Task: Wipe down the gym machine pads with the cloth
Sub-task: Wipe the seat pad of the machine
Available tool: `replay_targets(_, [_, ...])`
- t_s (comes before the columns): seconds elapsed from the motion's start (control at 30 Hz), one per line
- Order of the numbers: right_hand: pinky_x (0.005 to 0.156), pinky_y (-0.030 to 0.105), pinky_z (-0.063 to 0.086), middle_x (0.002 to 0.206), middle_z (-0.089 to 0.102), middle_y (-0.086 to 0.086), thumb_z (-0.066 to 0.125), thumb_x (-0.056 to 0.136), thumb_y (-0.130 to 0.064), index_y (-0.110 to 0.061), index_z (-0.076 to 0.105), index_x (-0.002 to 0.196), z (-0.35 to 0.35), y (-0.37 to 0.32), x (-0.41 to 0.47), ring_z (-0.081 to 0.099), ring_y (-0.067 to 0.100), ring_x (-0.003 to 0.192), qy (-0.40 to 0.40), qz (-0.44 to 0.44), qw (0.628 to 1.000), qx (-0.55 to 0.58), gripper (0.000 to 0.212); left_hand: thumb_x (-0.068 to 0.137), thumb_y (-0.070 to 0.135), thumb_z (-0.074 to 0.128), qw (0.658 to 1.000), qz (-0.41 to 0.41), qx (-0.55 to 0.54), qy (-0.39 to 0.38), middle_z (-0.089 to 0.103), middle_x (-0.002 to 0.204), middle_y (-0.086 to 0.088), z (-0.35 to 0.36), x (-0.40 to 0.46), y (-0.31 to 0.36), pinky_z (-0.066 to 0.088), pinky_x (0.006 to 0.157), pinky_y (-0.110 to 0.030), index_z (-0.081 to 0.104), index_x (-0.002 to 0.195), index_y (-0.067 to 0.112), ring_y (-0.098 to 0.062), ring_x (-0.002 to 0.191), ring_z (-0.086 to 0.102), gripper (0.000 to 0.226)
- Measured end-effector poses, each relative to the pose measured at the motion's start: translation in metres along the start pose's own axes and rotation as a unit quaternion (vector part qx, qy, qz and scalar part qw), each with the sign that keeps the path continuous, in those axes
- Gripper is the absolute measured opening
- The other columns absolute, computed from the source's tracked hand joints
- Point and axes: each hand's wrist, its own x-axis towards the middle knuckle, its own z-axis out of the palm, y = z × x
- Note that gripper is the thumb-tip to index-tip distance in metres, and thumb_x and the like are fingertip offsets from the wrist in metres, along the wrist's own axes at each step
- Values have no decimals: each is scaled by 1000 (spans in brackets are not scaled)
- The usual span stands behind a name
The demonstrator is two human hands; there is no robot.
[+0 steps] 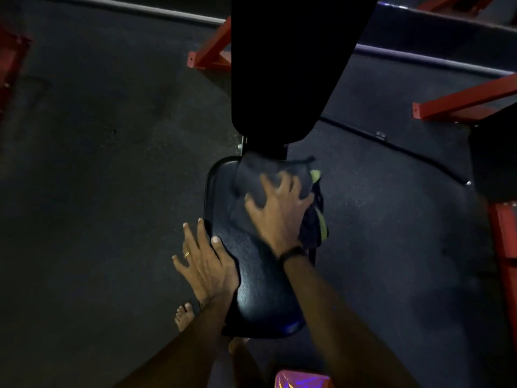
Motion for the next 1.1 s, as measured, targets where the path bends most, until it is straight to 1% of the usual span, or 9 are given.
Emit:
replay_targets(0.07, [98, 62, 34, 132, 49, -2, 53, 77, -65, -38, 58, 124, -5, 10, -59, 41, 26, 127, -14, -44, 999, 23, 55, 102, 43, 17, 1000, -9, 2, -1, 28, 162, -11, 1, 1, -2, 15, 117, -61, 36, 153, 22, -34, 141, 38, 58])
replay_targets(0.13, [92, 58, 37, 129, 50, -4, 54, 75, -67, -41, 57, 118, -10, 33, -91, 41, 26, 125, -19, -3, 999, 41, 50, 103, 44, 16, 1000, -12, 2, -2, 28, 162, -11, 0, 1, -2, 15, 118, -62, 36, 153, 23, -35, 141, 38, 58])
replay_targets(0.3, [95, 57, 35, 130, 48, 9, 55, 81, -65, -32, 57, 124, 0, 33, 21, 44, 36, 121, 11, 176, 983, 45, 54, 103, 45, 13, 1000, -9, 16, -12, 27, 163, -9, 2, 1, -4, 13, 119, -60, 32, 155, 26, -33, 143, 36, 58])
replay_targets(0.4, [98, 61, 33, 125, 52, 10, 55, 82, -63, -30, 61, 127, 3, -9, 45, 45, 33, 118, 12, 66, 998, 0, 57, 103, 43, 14, 1000, -5, 14, -11, 31, 161, -9, 2, 1, -1, 14, 118, -60, 32, 155, 26, -31, 142, 37, 58])
replay_targets(0.53, [94, 57, 35, 125, 54, 1, 51, 75, -66, -36, 60, 121, -3, 1, -56, 44, 24, 118, -10, -78, 997, 15, 55, 102, 44, 10, 1000, -3, 20, -20, 35, 159, -9, -1, 2, -3, 19, 118, -59, 29, 156, 27, -30, 140, 41, 59])
replay_targets(0.63, [89, 54, 35, 124, 53, 1, 53, 74, -70, -40, 60, 119, -10, 43, -77, 43, 27, 117, -16, -4, 999, 33, 54, 103, 44, 11, 1000, -5, 13, -26, 40, 156, -9, -1, 1, -1, 20, 118, -59, 28, 156, 27, -30, 138, 44, 58])
replay_targets(0.77, [95, 57, 33, 134, 45, 8, 54, 78, -73, -37, 55, 127, -8, 45, 8, 42, 36, 122, 5, 142, 988, 60, 61, 103, 41, 15, 1000, 1, 3, -22, 64, 132, -5, 1, -1, -2, 23, 116, -58, 28, 156, 24, -26, 120, 59, 57])
replay_targets(0.9, [98, 66, 29, 131, 51, 5, 52, 76, -80, -35, 62, 128, 4, -1, 53, 43, 33, 124, 9, 63, 998, 2, 69, 103, 40, 15, 1000, 5, 10, -19, 67, 125, -8, 0, -1, 1, 24, 114, -59, 27, 157, 23, -28, 112, 63, 58])
replay_targets(1.1, [94, 56, 38, 140, 49, -1, 52, 78, -79, -38, 57, 129, -15, 25, -51, 40, 27, 131, -7, -18, 999, 36, 65, 102, 42, 13, 1000, 9, 10, -24, 66, 125, -10, -2, 0, 2, 24, 115, -60, 28, 156, 21, -28, 113, 63, 60])
